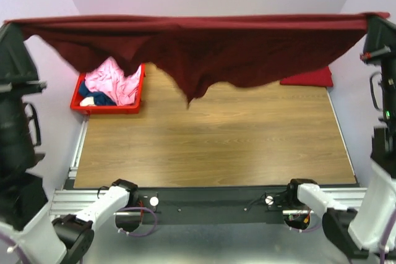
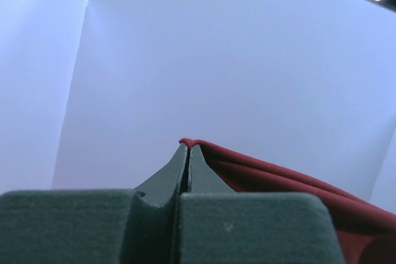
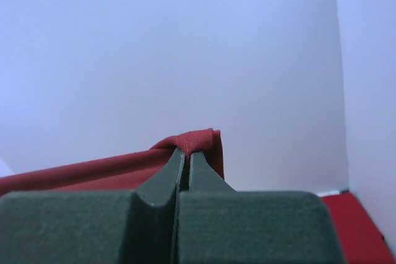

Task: Fold and stack the t-shirts
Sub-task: Flatten the tshirt out

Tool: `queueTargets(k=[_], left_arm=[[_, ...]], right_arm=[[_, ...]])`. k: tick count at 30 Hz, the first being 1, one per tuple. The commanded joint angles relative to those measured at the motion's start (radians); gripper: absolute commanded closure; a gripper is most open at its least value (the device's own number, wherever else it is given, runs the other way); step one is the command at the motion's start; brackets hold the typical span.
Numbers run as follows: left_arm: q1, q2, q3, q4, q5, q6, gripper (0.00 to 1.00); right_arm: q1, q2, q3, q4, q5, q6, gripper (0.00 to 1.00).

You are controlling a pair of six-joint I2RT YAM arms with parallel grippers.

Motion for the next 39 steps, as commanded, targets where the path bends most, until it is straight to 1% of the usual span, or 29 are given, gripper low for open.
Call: queueTargets(k=[1, 5, 7, 9, 10, 11, 12, 13, 15, 16, 17, 18, 19, 20, 21, 22, 23, 24, 26, 27, 29, 30, 31, 33, 34, 37, 39], left_arm=[[0.011, -0.043, -0.018, 0.022, -0.059, 0.082, 1.00], [0.011, -0.084, -0.032, 0.002, -0.054, 0.089, 1.00], [0.011, -0.087, -0.069, 0.001, -0.047, 0.086, 1.00], [0.011, -0.080, -0.112, 0.004, -0.024, 0.077, 1.00], [0.011, -0.077, -0.173, 0.007, -0.011, 0.076, 1.00], [0.011, -0.069, -0.213, 0.028, 0.002, 0.073, 1.00], [0.012, -0.069, -0.259, 0.045, 0.007, 0.071, 1.00], [0.011, -0.060, -0.360, 0.062, 0.012, 0.068, 1.00], [0.011, -0.043, -0.467, 0.129, 0.025, 0.065, 1.00], [0.011, -0.011, -0.565, 0.151, 0.033, 0.063, 1.00], [0.012, 0.011, -0.607, 0.169, 0.039, 0.057, 1.00], [0.011, 0.069, -0.647, 0.215, 0.045, 0.056, 1.00], [0.011, 0.104, -0.714, 0.241, 0.042, 0.053, 1.00], [0.011, 0.188, -0.733, 0.278, 0.041, 0.044, 1.00], [0.011, 0.189, -0.745, 0.296, 0.039, 0.043, 1.00], [0.011, 0.288, -0.752, 0.315, 0.039, 0.043, 1.00], [0.011, 0.340, -0.744, 0.330, 0.039, 0.043, 1.00], [0.011, 0.453, -0.732, 0.350, 0.038, 0.051, 1.00], [0.014, 0.566, -0.663, 0.355, 0.036, 0.057, 1.00], [0.014, 0.677, -0.605, 0.355, 0.038, 0.062, 1.00], [0.018, 0.780, -0.539, 0.346, 0.051, 0.065, 1.00], [0.020, 0.874, -0.508, 0.329, 0.067, 0.065, 1.00], [0.020, 0.917, -0.442, 0.315, 0.076, 0.065, 1.00], [0.023, 1.024, -0.352, 0.274, 0.102, 0.065, 1.00], [0.023, 1.054, -0.329, 0.260, 0.108, 0.065, 1.00], [0.029, 1.135, -0.263, 0.209, 0.111, 0.062, 1.00], [0.032, 1.158, -0.244, 0.179, 0.111, 0.056, 1.00]], right_arm=[[-0.014, -0.081, -0.065, -0.032, 0.077, -0.098, 0.99], [-0.014, -0.158, -0.108, -0.029, 0.047, -0.122, 0.94], [-0.014, -0.181, -0.135, -0.023, 0.028, -0.116, 0.93], [-0.014, -0.184, -0.198, -0.014, -0.016, -0.113, 0.92], [-0.014, -0.179, -0.229, -0.004, -0.024, -0.112, 0.92], [-0.014, -0.173, -0.291, 0.000, -0.077, -0.107, 0.92], [-0.014, -0.166, -0.335, 0.003, -0.088, -0.106, 0.92], [-0.014, -0.159, -0.378, 0.014, -0.096, -0.101, 0.92], [-0.014, -0.124, -0.473, 0.029, -0.105, -0.081, 0.93], [-0.014, -0.106, -0.581, 0.075, -0.105, -0.073, 0.93], [-0.014, -0.071, -0.644, 0.101, -0.101, -0.055, 0.95], [-0.014, -0.042, -0.698, 0.133, -0.082, -0.044, 0.96], [-0.014, -0.015, -0.800, 0.211, -0.068, -0.024, 0.97], [-0.014, 0.055, -0.845, 0.259, -0.039, -0.011, 0.99], [-0.014, 0.098, -0.878, 0.299, -0.029, 0.005, 0.99], [-0.014, 0.141, -0.919, 0.366, -0.003, 0.023, 0.99], [-0.014, 0.197, -0.930, 0.402, 0.002, 0.029, 0.99], [-0.014, 0.295, -0.941, 0.469, 0.004, 0.032, 0.99], [-0.014, 0.403, -0.939, 0.537, 0.004, 0.029, 0.99], [-0.014, 0.505, -0.933, 0.577, 0.007, 0.020, 0.99], [-0.014, 0.590, -0.880, 0.600, 0.005, -0.018, 0.99], [-0.014, 0.636, -0.863, 0.606, 0.004, -0.036, 0.99], [-0.014, 0.700, -0.840, 0.609, 0.002, -0.061, 0.99], [-0.015, 0.758, -0.785, 0.608, 0.001, -0.082, 0.99], [-0.015, 0.802, -0.768, 0.608, -0.002, -0.102, 0.99], [-0.017, 0.862, -0.719, 0.608, -0.013, -0.121, 0.99], [-0.015, 0.882, -0.702, 0.606, -0.018, -0.124, 0.99]])
